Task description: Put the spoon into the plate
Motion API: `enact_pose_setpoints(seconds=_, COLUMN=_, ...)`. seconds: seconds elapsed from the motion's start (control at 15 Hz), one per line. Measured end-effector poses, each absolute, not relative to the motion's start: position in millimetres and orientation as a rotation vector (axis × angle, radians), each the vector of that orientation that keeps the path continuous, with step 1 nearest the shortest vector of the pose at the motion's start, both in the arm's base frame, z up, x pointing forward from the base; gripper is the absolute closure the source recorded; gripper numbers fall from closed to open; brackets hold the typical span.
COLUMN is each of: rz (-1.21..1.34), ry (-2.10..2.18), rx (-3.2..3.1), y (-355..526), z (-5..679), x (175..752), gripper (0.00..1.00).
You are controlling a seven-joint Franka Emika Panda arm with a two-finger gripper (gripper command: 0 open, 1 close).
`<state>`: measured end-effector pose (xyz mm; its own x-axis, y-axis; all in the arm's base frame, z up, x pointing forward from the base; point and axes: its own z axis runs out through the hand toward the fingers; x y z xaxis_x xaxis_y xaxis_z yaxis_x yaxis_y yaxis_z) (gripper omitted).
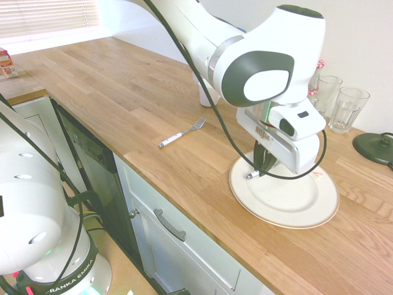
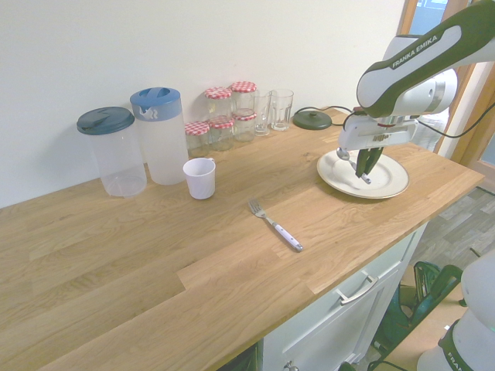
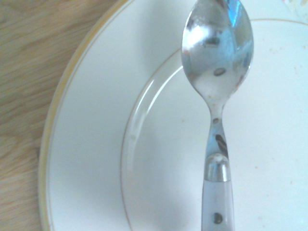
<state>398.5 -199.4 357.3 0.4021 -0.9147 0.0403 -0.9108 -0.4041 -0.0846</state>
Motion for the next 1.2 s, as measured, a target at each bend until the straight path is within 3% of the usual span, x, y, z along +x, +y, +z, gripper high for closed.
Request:
enact_pose_setpoints(seconds=0.2, rz=-0.11, ry=1.698, rx=-2.589, y=-211, z=345, x=405, gripper=1.0)
enact_pose_setpoints(seconds=0.27, rz=-0.106, ry=1.699, rx=-2.59, y=-212, z=343, x=407, gripper=0.0)
enact_pose_setpoints(seconds=1.2, rz=-0.122, ry=1.694, rx=-2.591, y=-211, z=348, x=418, gripper=0.0)
